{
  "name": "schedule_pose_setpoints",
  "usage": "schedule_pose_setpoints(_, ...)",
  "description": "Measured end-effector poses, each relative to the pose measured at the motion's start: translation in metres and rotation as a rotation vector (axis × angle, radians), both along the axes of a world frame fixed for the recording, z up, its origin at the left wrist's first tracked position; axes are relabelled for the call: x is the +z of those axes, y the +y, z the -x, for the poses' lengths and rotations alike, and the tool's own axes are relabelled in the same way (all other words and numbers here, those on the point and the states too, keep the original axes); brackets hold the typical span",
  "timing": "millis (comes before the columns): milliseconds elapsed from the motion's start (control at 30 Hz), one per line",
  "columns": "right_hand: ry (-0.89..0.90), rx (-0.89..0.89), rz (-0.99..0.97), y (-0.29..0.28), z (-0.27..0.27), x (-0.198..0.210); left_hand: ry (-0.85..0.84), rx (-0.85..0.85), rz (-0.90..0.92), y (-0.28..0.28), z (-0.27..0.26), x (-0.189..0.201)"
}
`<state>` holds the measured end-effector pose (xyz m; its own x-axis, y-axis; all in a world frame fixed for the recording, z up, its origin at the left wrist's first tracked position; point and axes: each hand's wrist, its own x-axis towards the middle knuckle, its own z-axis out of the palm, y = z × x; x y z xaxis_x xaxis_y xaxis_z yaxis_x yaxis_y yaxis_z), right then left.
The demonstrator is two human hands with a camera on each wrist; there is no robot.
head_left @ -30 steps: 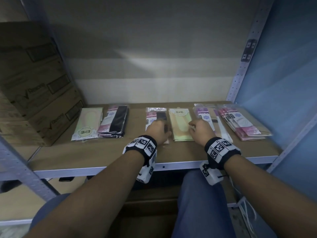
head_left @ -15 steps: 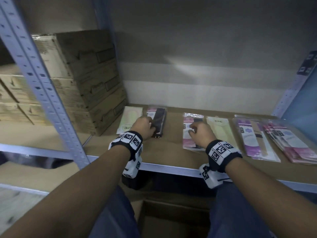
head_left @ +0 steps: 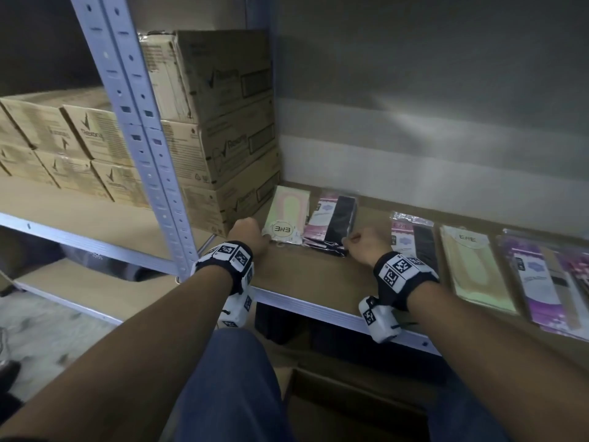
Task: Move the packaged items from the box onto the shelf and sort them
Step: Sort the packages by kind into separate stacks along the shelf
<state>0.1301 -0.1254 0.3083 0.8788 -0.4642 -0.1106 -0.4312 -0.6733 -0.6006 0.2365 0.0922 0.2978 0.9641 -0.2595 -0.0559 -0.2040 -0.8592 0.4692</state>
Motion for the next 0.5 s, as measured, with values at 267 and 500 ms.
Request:
schedule_pose_setpoints(267, 0.101, -0.037, -0.003, 0.004, -0.013, 0.003, 0.039, 0.052, 0.029, -0.003, -0.011, -0.004)
schedule_pose_setpoints(500, 0.081, -0.062, -0.081, 0.003, -0.011, 0.003, 0.058, 0.11, 0.071, -0.005, -0.014, -0.008)
